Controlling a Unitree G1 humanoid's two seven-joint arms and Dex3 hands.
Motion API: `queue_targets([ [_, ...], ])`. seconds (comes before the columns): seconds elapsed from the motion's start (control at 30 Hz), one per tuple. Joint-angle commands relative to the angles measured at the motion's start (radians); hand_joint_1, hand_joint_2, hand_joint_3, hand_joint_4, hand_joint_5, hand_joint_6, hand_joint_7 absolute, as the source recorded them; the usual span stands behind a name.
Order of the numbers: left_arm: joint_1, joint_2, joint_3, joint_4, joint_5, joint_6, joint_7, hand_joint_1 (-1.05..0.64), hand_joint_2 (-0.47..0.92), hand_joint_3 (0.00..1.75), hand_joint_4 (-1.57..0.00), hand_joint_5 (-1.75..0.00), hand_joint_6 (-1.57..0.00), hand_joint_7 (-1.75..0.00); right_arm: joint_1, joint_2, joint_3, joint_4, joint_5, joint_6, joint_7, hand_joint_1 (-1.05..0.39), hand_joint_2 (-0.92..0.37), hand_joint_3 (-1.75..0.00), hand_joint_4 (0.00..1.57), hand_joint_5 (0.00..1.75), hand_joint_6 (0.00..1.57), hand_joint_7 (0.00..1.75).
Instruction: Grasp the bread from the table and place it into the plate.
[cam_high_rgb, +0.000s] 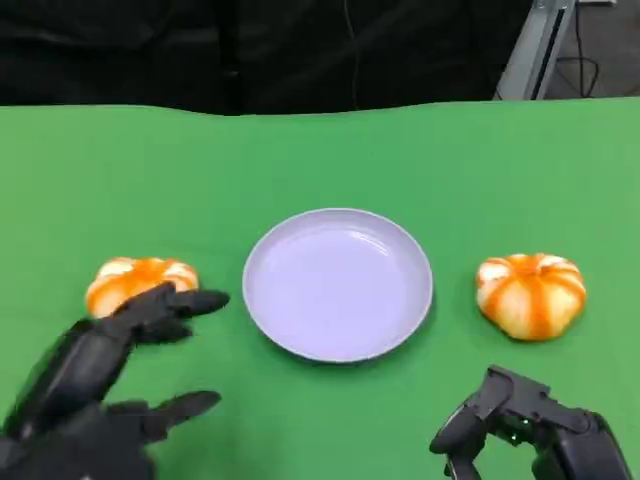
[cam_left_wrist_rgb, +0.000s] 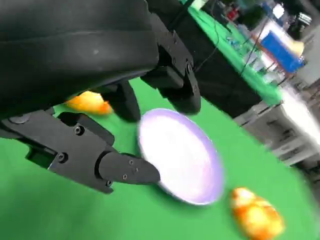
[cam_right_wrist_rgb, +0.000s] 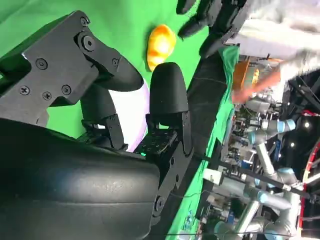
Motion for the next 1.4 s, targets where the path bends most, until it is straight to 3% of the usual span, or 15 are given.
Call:
queue_targets([
  [0.03,-0.087,0.081,-0.035,0.028,0.162,0.049,0.012,-0.52,0.92,0.02,-0.03,-0.47,-0.28,-0.05,0.001,-0.003,-0.004,-0.007,0.001,0.008,-0.005,-0.07,-0.38,-1.27,0.7,1.62,0.76,1.33],
  [0.2,-0.2,0.121,-0.121,0.185,0.35,0.067,0.074,-0.55,0.92,0.02,0.0,-0.28,-0.21,-0.01,0.001,-0.003,-0.005,0.0,-0.005,0.001,-0.01,-0.09,-0.37,-1.28,0.7,1.62,0.77,1.32],
  [0.33,-0.214,0.12,-0.134,0.204,0.373,0.077,0.086,-0.55,0.92,0.03,0.0,-0.24,-0.2,-0.01,0.001,-0.003,-0.005,0.0,-0.005,0.001,-0.011,-0.09,-0.37,-1.28,0.7,1.62,0.77,1.32],
  [0.6,-0.498,0.065,-0.291,0.685,0.506,0.191,0.165,-0.51,0.92,0.03,-0.02,-0.24,-0.22,-0.01,0.013,-0.006,-0.005,-0.005,-0.008,-0.002,-0.011,-0.08,-0.36,-1.29,0.7,1.61,0.78,1.31],
  [0.93,-0.759,0.004,-0.398,1.259,0.446,0.127,0.251,-0.42,0.92,0.04,-0.14,-0.25,-0.28,-0.02,0.021,-0.006,-0.001,-0.013,-0.013,-0.004,-0.011,-0.08,-0.36,-1.29,0.7,1.61,0.77,1.31],
  [1.07,-0.797,-0.008,-0.406,1.373,0.399,0.061,0.293,-0.37,0.92,0.07,-0.34,-0.21,-0.43,-0.04,0.019,-0.007,-0.002,-0.009,-0.012,-0.01,-0.011,-0.08,-0.37,-1.28,0.7,1.61,0.77,1.31],
  [1.1,-0.8,-0.009,-0.402,1.391,0.383,0.038,0.311,-0.29,0.92,0.11,-0.59,-0.27,-0.67,-0.08,0.019,-0.007,-0.002,-0.009,-0.012,-0.009,-0.011,-0.07,-0.37,-1.28,0.7,1.61,0.78,1.31],
  [1.17,-0.797,-0.003,-0.396,1.402,0.358,-0.02,0.364,-0.25,0.92,0.13,-0.74,-0.27,-0.81,-0.08,0.018,-0.006,-0.002,-0.007,-0.014,-0.011,-0.012,-0.07,-0.37,-1.28,0.7,1.61,0.78,1.31],
  [1.2,-0.793,0.002,-0.397,1.401,0.351,-0.052,0.4,-0.25,0.88,0.08,-0.85,-0.76,-1.03,-0.14,0.017,-0.006,-0.002,-0.004,-0.016,-0.014,-0.013,-0.07,-0.37,-1.28,0.7,1.61,0.78,1.31],
  [1.23,-0.791,0.005,-0.399,1.402,0.346,-0.075,0.427,-0.24,0.87,0.05,-0.86,-1.26,-1.18,-0.2,0.016,-0.006,-0.002,-0.002,-0.017,-0.016,-0.014,-0.07,-0.37,-1.28,0.7,1.61,0.78,1.31],
  [1.3,-0.793,0.008,-0.407,1.413,0.338,-0.096,0.454,-0.24,0.86,0.02,-0.86,-1.54,-1.26,-0.25,0.015,-0.006,-0.002,-0.001,-0.019,-0.017,-0.015,-0.08,-0.37,-1.28,0.7,1.6,0.78,1.31],
  [1.33,-0.787,0.013,-0.404,1.407,0.33,-0.124,0.485,-0.23,0.87,0.04,-0.86,-1.61,-1.22,-0.44,0.016,-0.005,-0.001,-0.002,-0.018,-0.016,-0.014,-0.08,-0.37,-1.28,0.7,1.6,0.78,1.31],
  [1.37,-0.777,0.022,-0.4,1.384,0.324,-0.165,0.532,-0.22,0.88,0.07,-0.88,-1.68,-0.99,-1.08,0.016,-0.005,0.0,-0.003,-0.021,-0.015,-0.015,-0.08,-0.37,-1.28,0.7,1.6,0.78,1.31],
  [1.4,-0.766,0.03,-0.395,1.359,0.321,-0.206,0.585,-0.19,0.81,0.29,-0.88,-1.71,-0.83,-1.4,0.015,-0.004,0.001,-0.005,-0.023,-0.011,-0.016,-0.07,-0.37,-1.28,0.71,1.6,0.78,1.31],
])
